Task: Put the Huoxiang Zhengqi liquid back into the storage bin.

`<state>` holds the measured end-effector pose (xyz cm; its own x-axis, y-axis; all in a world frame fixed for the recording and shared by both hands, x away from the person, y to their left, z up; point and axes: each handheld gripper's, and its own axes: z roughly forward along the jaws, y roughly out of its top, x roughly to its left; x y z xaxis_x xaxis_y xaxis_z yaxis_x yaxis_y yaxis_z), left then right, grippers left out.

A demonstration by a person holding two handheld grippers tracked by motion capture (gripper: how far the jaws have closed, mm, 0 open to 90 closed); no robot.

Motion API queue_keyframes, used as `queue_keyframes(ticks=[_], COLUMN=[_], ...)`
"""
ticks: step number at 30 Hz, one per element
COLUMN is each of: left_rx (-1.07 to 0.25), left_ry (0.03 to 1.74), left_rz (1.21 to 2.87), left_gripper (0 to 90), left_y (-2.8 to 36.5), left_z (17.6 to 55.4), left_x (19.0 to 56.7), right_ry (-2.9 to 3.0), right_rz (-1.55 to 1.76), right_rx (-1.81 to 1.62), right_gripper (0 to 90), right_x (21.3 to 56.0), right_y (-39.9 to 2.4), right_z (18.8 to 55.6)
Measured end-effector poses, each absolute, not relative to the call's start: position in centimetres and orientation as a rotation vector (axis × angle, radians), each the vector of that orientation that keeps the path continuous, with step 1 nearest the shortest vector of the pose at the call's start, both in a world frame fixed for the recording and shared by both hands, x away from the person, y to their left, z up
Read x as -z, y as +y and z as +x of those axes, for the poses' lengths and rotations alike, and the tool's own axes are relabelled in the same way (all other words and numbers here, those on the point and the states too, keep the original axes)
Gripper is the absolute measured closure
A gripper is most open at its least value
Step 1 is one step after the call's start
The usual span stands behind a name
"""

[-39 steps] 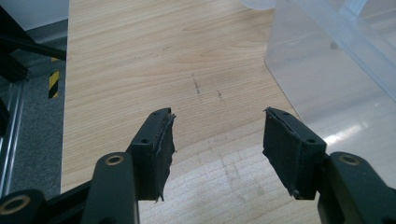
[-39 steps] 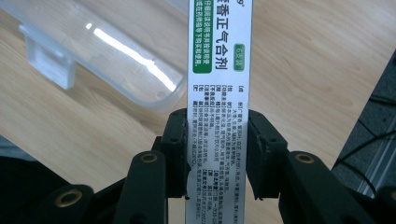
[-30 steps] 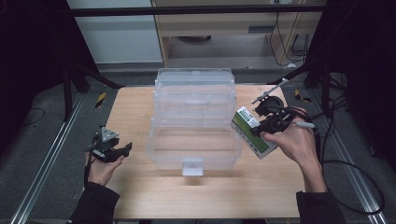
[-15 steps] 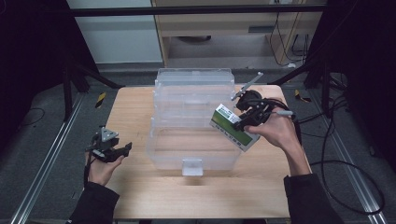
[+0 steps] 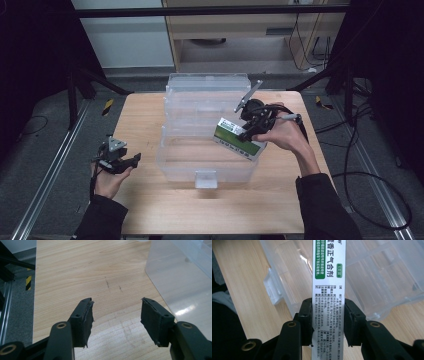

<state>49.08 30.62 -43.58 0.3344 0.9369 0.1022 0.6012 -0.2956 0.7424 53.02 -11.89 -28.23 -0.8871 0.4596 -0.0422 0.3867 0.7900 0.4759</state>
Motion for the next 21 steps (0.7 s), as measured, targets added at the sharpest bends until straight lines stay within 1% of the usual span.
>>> queue_keyframes(ticks=[5, 20, 21], left_rx=[-0.724, -0.718, -0.719], left_ry=[1.349, 1.356, 1.357], left_rz=[2.001, 2.004, 2.004], left_gripper=[42.3, 42.2, 42.2], left_y=[30.8, 30.9, 30.9], left_z=[49.1, 49.2, 49.2], left_x=[43.6, 43.8, 43.8], right_ry=[2.887, 2.985, 2.998], right_rz=[0.529, 0.287, 0.235], right_rx=[-0.652, -0.567, -0.544], right_gripper=[63.9, 63.8, 63.9], right_x=[29.5, 32.0, 32.5], right_y=[-11.2, -9.7, -9.4], right_z=[53.6, 54.5, 54.5])
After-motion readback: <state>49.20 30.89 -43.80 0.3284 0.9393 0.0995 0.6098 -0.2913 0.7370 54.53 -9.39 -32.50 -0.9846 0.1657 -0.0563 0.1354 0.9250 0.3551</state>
